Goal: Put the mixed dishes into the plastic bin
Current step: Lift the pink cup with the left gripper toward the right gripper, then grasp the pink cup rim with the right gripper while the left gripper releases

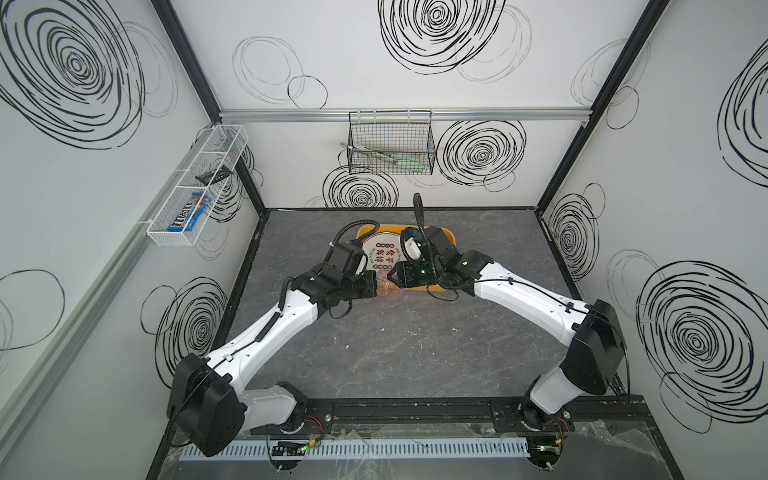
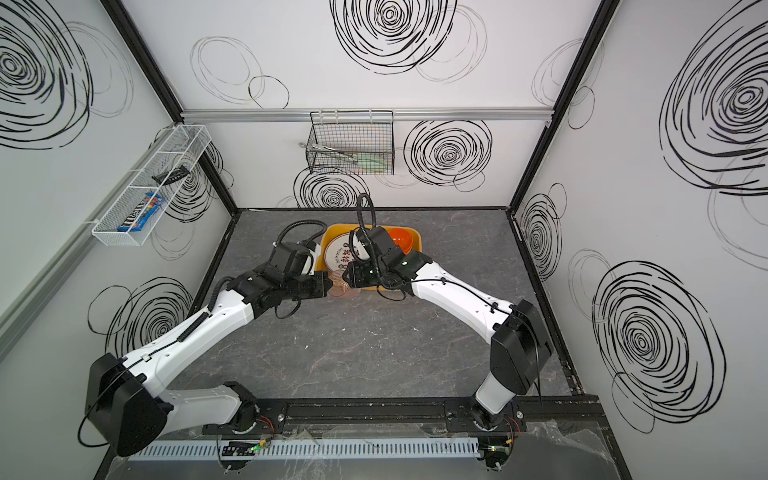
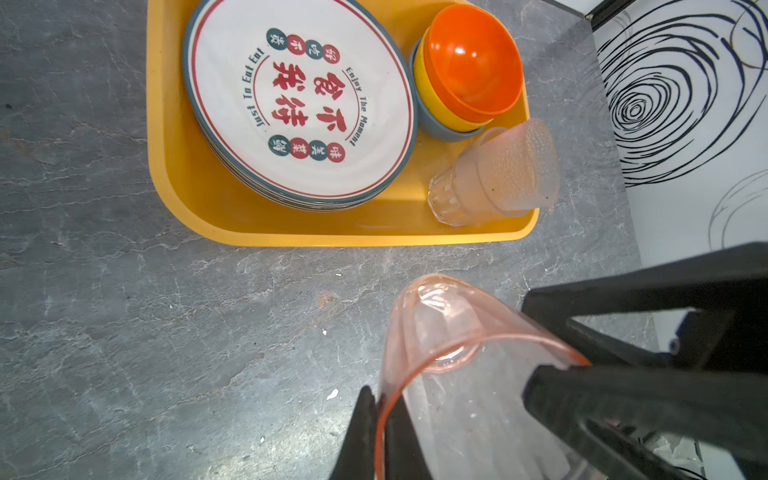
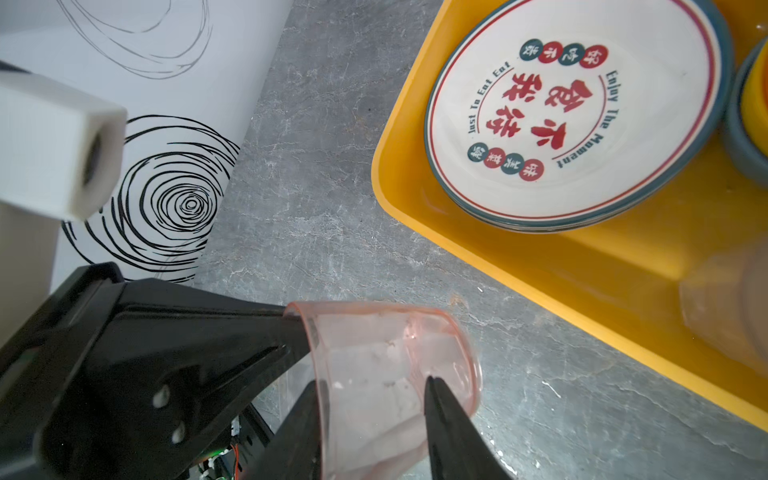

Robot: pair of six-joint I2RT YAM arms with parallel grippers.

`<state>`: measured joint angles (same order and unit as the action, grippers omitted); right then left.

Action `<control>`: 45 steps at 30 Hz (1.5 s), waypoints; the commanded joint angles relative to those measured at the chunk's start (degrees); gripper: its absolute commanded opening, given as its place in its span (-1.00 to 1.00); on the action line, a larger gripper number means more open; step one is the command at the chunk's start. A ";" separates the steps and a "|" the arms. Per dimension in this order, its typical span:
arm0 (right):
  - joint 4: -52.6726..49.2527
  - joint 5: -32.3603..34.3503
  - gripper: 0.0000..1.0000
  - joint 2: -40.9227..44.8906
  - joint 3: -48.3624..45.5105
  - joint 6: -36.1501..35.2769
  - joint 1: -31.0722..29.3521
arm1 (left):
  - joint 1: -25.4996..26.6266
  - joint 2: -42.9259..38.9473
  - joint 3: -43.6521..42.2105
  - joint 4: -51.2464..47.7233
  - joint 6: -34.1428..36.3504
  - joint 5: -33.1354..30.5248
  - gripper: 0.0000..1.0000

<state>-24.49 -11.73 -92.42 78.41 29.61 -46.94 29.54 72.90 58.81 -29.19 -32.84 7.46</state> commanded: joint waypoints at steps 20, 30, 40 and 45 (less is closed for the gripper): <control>-4.75 10.63 -0.76 1.55 1.04 -1.65 -0.13 | 0.27 -5.02 0.87 2.12 -3.71 3.42 -0.52; -5.03 11.37 -0.83 3.65 -0.70 -2.27 1.78 | -1.19 -7.49 0.00 2.38 -4.60 3.51 -0.24; -5.56 10.98 -0.83 6.48 -2.64 -2.95 6.03 | -2.38 -9.43 -3.29 5.59 -5.39 7.28 -0.07; -6.14 10.66 -0.83 8.07 -2.94 -3.57 9.38 | -2.37 -9.49 -4.38 7.98 -5.90 10.03 -0.02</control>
<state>-29.56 -1.21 -87.15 75.85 26.76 -39.18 27.57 64.27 55.13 -25.39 -38.04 14.98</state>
